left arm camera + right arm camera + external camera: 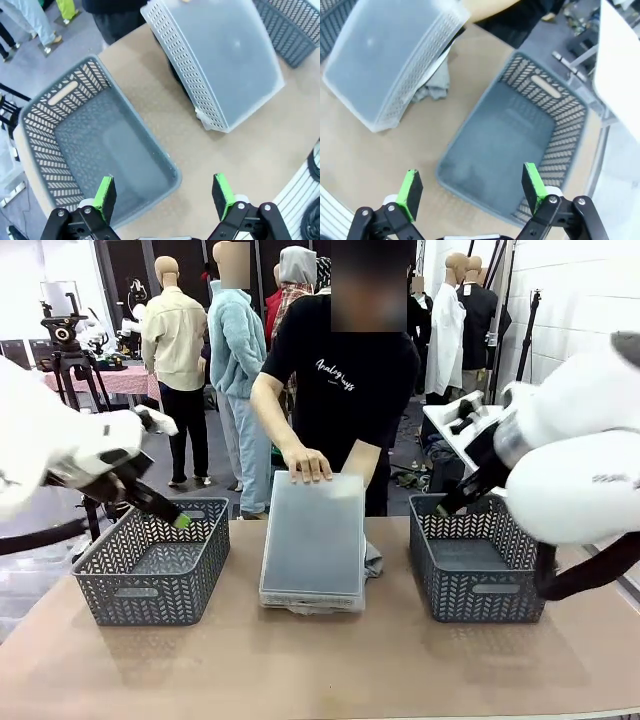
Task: Sort the tops and bottoms.
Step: Lift clothes from the center of the table with your left hand.
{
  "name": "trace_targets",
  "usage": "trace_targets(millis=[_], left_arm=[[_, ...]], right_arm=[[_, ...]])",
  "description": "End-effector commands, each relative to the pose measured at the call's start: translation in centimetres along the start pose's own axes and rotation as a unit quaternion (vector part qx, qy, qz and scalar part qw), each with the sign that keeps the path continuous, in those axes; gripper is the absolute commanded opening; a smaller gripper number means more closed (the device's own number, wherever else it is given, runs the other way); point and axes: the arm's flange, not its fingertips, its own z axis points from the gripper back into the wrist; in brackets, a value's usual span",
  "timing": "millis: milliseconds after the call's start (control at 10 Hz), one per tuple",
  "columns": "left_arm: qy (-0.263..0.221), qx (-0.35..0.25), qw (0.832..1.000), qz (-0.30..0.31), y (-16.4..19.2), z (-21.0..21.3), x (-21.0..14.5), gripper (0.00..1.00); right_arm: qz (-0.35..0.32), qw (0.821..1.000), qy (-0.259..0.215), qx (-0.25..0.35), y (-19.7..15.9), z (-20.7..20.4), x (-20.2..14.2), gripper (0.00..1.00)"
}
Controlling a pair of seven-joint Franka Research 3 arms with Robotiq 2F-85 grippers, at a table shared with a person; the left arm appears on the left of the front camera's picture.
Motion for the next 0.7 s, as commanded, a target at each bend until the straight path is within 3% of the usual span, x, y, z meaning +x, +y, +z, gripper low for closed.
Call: trace_targets(millis=[0,200,600], left_arm=[[-0.021,-0.035,0.999,-0.006,0.5,3.2,-5.4,1.0],[-0.04,-0.04,0.998,-0.014,1.0,5.8,-6.6,1.0],[-0.05,-0.061,0.997,-0.025,0.9,6.1,-6.4,1.0]], right_arm=[[-0.024,0.999,-0.026,0.022,-0.4,3.4,-4.3,1.0],[-0.04,0.998,-0.033,0.027,-1.8,4.9,-5.7,1.0],[-0.045,0.997,-0.04,0.048,-2.6,4.5,-6.0,1.0]])
